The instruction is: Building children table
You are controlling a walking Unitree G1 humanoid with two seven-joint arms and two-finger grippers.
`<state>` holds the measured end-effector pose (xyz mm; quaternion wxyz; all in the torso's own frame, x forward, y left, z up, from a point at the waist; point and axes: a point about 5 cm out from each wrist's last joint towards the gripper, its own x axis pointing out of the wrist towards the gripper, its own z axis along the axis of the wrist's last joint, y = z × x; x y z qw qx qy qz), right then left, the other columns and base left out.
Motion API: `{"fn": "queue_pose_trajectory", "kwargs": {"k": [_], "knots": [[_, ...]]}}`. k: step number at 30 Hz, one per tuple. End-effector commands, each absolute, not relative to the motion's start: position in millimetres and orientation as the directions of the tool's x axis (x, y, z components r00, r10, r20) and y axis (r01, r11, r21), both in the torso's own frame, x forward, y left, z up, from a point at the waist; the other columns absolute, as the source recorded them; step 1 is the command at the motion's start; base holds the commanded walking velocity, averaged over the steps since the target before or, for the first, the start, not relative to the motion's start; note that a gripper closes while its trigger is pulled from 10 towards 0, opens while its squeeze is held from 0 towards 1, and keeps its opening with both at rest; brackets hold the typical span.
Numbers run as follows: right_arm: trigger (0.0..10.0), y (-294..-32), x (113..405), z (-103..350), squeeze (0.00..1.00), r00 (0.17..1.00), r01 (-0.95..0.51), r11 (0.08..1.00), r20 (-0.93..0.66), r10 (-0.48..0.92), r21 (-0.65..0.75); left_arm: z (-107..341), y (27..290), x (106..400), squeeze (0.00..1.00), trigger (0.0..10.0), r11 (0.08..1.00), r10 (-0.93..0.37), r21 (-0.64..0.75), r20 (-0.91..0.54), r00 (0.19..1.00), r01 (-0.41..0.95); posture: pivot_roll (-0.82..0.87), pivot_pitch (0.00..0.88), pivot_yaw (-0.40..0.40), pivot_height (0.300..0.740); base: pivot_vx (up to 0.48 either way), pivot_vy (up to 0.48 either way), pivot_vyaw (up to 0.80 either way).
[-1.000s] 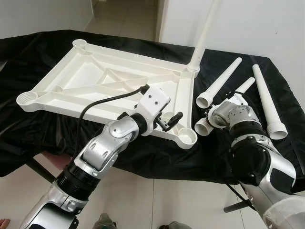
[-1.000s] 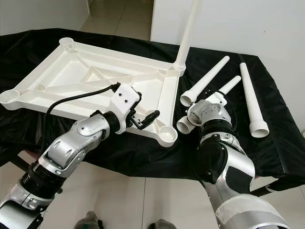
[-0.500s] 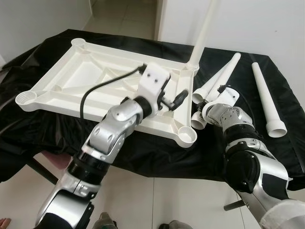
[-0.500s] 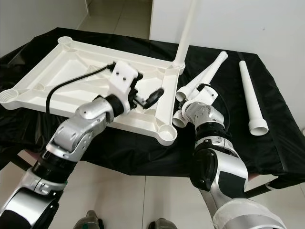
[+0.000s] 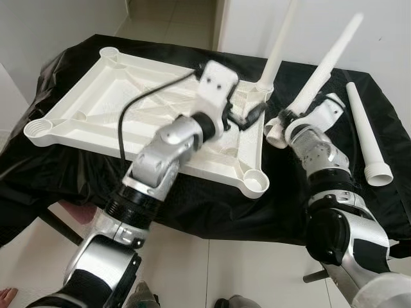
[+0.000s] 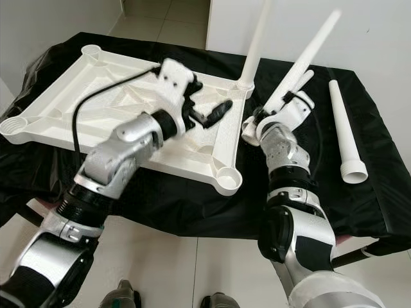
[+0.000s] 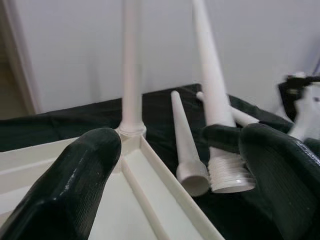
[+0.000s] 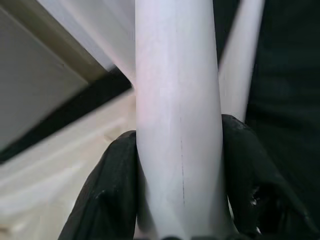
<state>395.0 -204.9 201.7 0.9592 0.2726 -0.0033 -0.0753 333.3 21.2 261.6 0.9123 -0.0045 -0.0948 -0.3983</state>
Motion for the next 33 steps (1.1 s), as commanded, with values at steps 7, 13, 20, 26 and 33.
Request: {"fn": "queue_pose_trajectory", "kwargs": {"k": [7, 13, 20, 26, 33], "knots": [[10.0, -195.9, 379.4, 219.9, 0.0, 0.961, -0.118, 0.925, 0.277, 0.014, 0.361, 279.7, 32.3, 342.1, 0.0, 10.0, 0.669, -0.735, 0.084, 0.221, 0.641, 0.738, 0.03, 0.011, -0.021, 0.74, 0.0, 0.0, 0.0], [10.0, -183.2, 366.0, 226.8, 0.0, 0.902, -0.26, 0.941, 0.403, 0.156, 0.218, 291.8, 37.9, 341.3, 0.05, 10.0, 0.64, -0.751, 0.059, 0.258, 0.607, 0.766, 0.04, 0.012, -0.016, 0.74, 0.0, 0.0, 0.0], [10.0, -170.0, 352.2, 228.1, 0.0, 0.821, -0.397, 0.916, 0.471, 0.321, 0.067, 291.2, 34.9, 334.9, 1.0, 10.0, 0.57, -0.793, 0.016, 0.272, 0.545, 0.822, 0.03, 0.011, -0.005, 0.74, 0.0, 0.0, 0.0], [10.0, -161.3, 344.6, 224.9, 0.0, 0.77, -0.481, 0.876, 0.474, 0.428, -0.01, 289.6, 30.3, 328.9, 0.0, 10.0, 0.506, -0.82, -0.057, 0.279, 0.5, 0.861, 0.03, 0.011, -0.007, 0.74, 0.0, 0.0, 0.0], [10.0, -147.4, 334.2, 211.0, 0.0, 0.677, -0.626, 0.766, 0.387, 0.626, -0.142, 302.8, 29.2, 320.6, 0.0, 10.0, 0.374, -0.859, -0.123, 0.328, 0.394, 0.919, 0.03, 0.012, -0.014, 0.74, 0.0, 0.0, 0.0]]}}
